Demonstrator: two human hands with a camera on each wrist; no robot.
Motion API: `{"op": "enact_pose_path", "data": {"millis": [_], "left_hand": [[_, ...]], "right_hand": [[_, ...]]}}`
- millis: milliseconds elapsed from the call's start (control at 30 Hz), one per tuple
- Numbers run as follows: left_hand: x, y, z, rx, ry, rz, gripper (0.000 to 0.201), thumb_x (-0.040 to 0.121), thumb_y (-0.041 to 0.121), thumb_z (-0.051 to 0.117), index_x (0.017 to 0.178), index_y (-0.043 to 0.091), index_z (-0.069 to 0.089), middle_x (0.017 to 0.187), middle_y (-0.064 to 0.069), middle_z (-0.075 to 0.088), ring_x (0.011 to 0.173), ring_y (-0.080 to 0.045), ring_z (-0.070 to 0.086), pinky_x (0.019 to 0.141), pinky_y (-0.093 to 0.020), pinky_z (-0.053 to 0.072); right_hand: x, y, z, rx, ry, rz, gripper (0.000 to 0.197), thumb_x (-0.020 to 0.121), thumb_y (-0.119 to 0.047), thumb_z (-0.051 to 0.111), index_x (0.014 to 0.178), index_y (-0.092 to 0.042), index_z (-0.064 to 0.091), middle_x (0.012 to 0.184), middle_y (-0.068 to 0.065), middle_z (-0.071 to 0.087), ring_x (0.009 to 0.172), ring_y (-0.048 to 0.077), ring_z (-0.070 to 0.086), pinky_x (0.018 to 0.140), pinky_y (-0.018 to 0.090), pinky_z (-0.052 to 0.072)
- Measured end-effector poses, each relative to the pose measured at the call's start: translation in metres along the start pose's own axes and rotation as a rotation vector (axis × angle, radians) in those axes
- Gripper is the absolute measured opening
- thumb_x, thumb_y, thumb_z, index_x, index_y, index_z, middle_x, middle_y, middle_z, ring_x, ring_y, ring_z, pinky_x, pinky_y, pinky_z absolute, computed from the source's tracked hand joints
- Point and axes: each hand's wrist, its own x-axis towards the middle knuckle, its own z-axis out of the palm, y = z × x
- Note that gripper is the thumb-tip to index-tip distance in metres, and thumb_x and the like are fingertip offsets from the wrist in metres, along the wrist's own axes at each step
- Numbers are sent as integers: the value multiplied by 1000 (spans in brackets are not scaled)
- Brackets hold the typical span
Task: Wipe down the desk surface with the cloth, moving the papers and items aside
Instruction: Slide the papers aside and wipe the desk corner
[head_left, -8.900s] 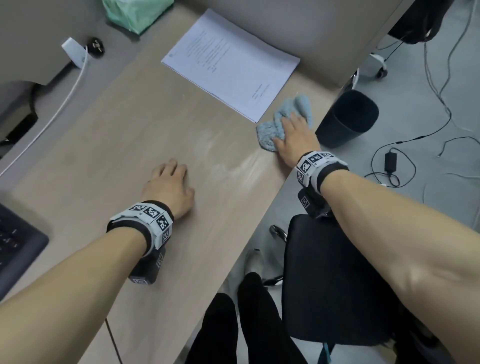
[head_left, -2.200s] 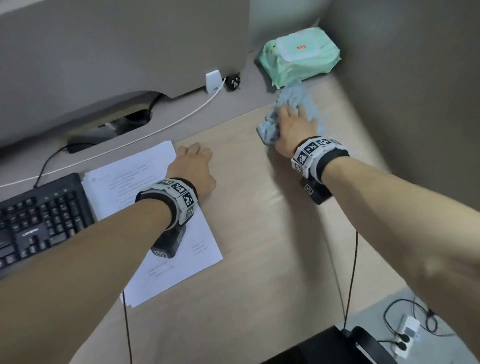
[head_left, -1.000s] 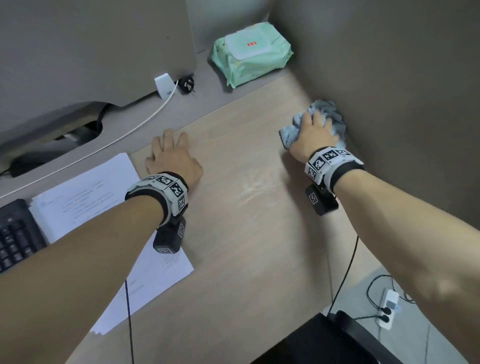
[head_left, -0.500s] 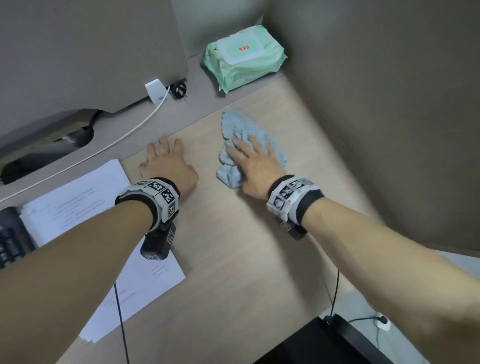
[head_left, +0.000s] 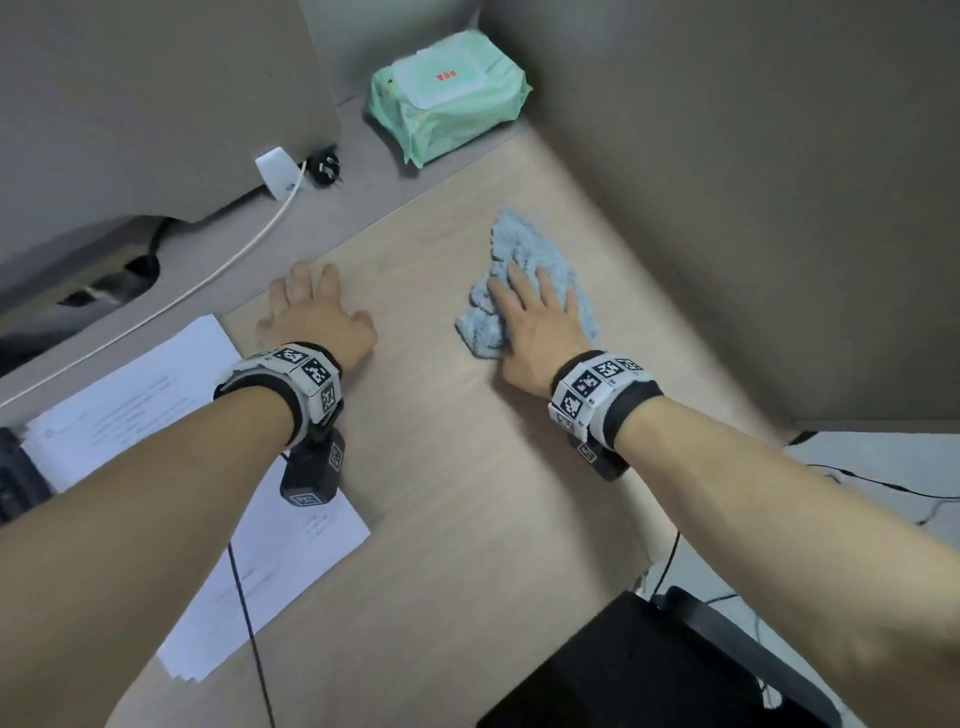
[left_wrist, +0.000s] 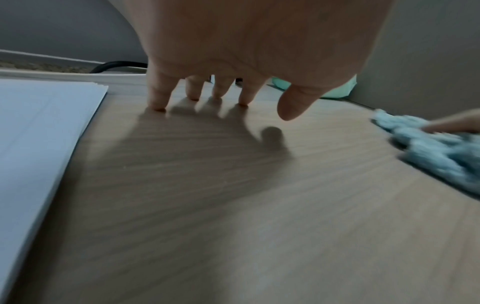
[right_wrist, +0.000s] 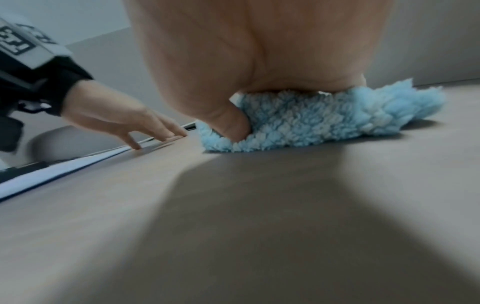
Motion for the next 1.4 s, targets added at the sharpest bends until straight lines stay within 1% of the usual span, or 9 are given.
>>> {"op": "enact_pose_path", "data": {"millis": [167,233,400,500,567,700,800,933,1400], "left_hand": [[-27,-2,12,-30,103,84,61,87,36,48,142,15,34,161,-8,16,144,-33,18,113,-49,27],[-44,-2,18,-29,96,143,59,87,32,51,141,14,38,161,-8,18,142,-35,20,113,-46,27],[-73,1,25,3,54,256,54,87,29,50,140,17,42,158,-7,25,139,-35,21,112,-44,30],[-80,3,23,58,-49,285,58,90,28,49,146,18,36,161,-4,20,143,-33,19,113,-41,28],[-81,3,22,74,-72,282,59,91,28,49,147,19,33,162,-2,17,144,-32,16,112,-41,28],[-81,2,23,111,-77,291,57,88,27,51,143,20,35,158,0,21,142,-31,19,108,-43,35],[-81,5,23,120,-46,287,53,87,26,50,138,18,42,153,0,29,138,-31,24,102,-43,39],[-73,13,15,168,45,319,40,87,23,50,126,13,55,143,-6,44,134,-31,30,100,-46,38],[-56,38,23,154,-2,178,59,90,39,47,143,21,30,159,-8,16,145,-32,15,108,-49,34]], "right_hand": [[-33,77,6,112,116,352,83,75,-24,49,152,-16,20,163,8,10,145,39,18,115,58,18],[-41,63,9,133,90,432,84,81,-24,54,154,-16,15,165,6,3,148,37,9,117,59,13],[-76,-55,48,22,-22,10,95,75,-24,56,156,-18,6,165,5,-5,150,37,-8,115,66,1],[-98,-60,60,-12,-66,-121,94,77,-24,56,157,-22,6,165,1,-5,151,33,-8,117,63,0],[-101,-30,59,6,-58,-57,93,77,-24,55,157,-24,7,166,1,-2,151,33,-4,119,60,1],[-108,51,49,88,91,326,86,78,-29,46,156,-16,12,164,9,9,149,36,7,118,58,11],[-104,59,42,117,38,484,87,85,-27,52,156,-15,5,165,6,-3,151,35,-2,119,59,6],[-74,37,33,119,14,351,92,81,-30,54,156,-16,3,165,4,-9,150,34,-9,118,62,3],[53,48,-45,68,2,158,88,75,-25,49,155,-21,12,165,-5,0,151,28,-4,115,65,8]]}}
